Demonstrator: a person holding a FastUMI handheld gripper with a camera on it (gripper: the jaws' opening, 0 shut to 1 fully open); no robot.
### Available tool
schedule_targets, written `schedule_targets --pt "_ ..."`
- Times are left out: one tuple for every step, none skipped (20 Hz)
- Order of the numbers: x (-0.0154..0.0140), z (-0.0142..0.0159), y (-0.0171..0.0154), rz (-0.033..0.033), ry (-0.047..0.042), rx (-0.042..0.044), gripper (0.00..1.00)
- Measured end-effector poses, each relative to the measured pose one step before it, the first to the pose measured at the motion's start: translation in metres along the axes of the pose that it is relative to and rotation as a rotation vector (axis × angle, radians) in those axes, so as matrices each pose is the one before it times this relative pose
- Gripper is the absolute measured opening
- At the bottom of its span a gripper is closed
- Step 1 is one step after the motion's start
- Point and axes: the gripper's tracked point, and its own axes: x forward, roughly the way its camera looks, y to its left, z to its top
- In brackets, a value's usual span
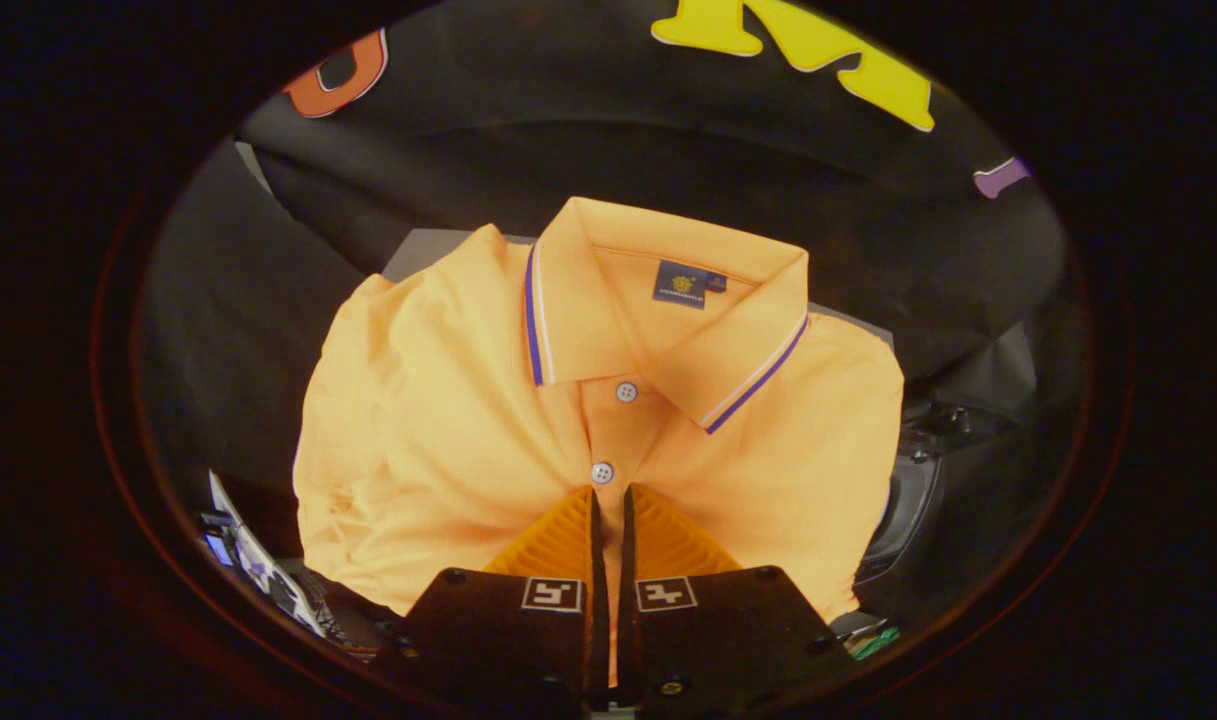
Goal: Put the clothes into the washing machine and then close the washing machine lid.
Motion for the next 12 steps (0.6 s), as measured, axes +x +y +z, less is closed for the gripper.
schedule_targets --pt "-0.00021 0.00012 -0.00053 0.01194 -0.00515 -0.00351 0.07" --pt "-0.00172 -0.00024 -0.00044 0.01306 -0.00087 0.00201 0.06" --pt "-0.00229 0.00269 -0.00111 0.01282 -0.00532 0.00257 0.07" --pt "-0.00392 -0.00044 -0.00321 -0.00332 -0.01211 -0.00109 0.06" --pt "-0.00546 0.00209 -0.00368 -0.01289 -0.0206 -0.01144 0.06" --pt "-0.00683 0.00152 -0.00119 -0.00818 -0.02224 -0.01036 0.06" --pt "-0.00567 0.00203 0.00107 0.00181 -0.01355 -0.00241 0.06" --pt "-0.00629 0.00097 0.00097 0.01346 -0.00502 0.00473 0.06" --pt "-0.0045 0.00224 -0.00098 0.01602 -0.00116 0.01323 0.06" --pt "-0.00383 0.00061 -0.00422 0.01299 0.00118 0.01369 0.06" --pt "-0.00437 0.00274 -0.00385 0.01086 -0.00555 0.01124 0.06" --pt "-0.00369 -0.00081 -0.00414 0.00779 -0.00583 0.01401 0.06"
